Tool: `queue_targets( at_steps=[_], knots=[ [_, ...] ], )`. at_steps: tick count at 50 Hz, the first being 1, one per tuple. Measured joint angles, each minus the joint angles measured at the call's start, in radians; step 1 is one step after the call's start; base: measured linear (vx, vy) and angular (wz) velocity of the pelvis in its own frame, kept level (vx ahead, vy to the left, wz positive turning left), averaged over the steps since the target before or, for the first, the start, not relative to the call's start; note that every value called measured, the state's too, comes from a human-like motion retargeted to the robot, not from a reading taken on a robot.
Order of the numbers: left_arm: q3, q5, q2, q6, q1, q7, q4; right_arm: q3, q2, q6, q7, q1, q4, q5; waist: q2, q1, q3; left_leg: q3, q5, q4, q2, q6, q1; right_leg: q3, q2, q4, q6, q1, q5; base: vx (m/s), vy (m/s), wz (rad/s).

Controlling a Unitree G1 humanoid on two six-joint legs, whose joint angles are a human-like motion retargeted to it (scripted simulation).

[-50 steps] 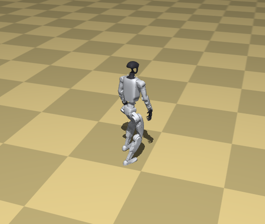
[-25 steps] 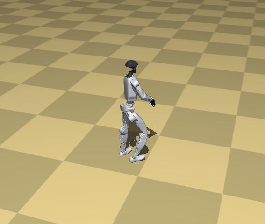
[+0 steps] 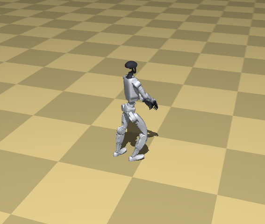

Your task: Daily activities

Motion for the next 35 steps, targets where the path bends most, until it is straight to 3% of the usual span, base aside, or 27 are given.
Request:
queue_targets(
  at_steps=[9, 16, 25, 35],
  knots=[
    [-0.067, -0.063, 0.022, -0.012, -0.030, 0.004, -0.174, 0.079, -0.033, -0.011, -0.029, -0.130, -0.174, -0.085, -0.003, 0.005, 0.014, 0.009, -0.070, 0.232, 0.065, -0.015, -0.051, -0.013, 0.034, -0.041, -0.006, 0.081, -0.023, 0.11, -0.10, -0.01],
    [-0.119, -0.097, 0.052, 0.024, -0.036, -0.071, -0.245, 0.166, -0.030, 0.011, 0.128, -0.170, -0.129, -0.196, 0.028, 0.047, 0.020, -0.060, -0.135, 0.461, 0.130, -0.060, -0.175, -0.044, 0.116, -0.130, -0.009, 0.146, -0.002, 0.08, -0.06, -0.21],
    [-0.150, -0.122, 0.059, 0.088, -0.016, -0.215, -0.291, 0.246, -0.010, 0.057, 0.369, -0.176, -0.025, -0.289, 0.047, 0.079, 0.008, -0.071, -0.161, 0.525, 0.178, -0.072, -0.218, -0.059, 0.163, -0.182, -0.014, 0.168, 0.014, 0.02, 0.00, -0.04],
    [-0.155, -0.154, 0.065, 0.119, -0.007, -0.258, -0.327, 0.274, -0.023, 0.072, 0.418, -0.212, -0.025, -0.285, 0.049, 0.080, 0.002, -0.056, -0.159, 0.516, 0.188, -0.074, -0.220, -0.059, 0.171, -0.198, -0.018, 0.167, 0.024, 0.00, 0.00, 0.00]
  ],
)
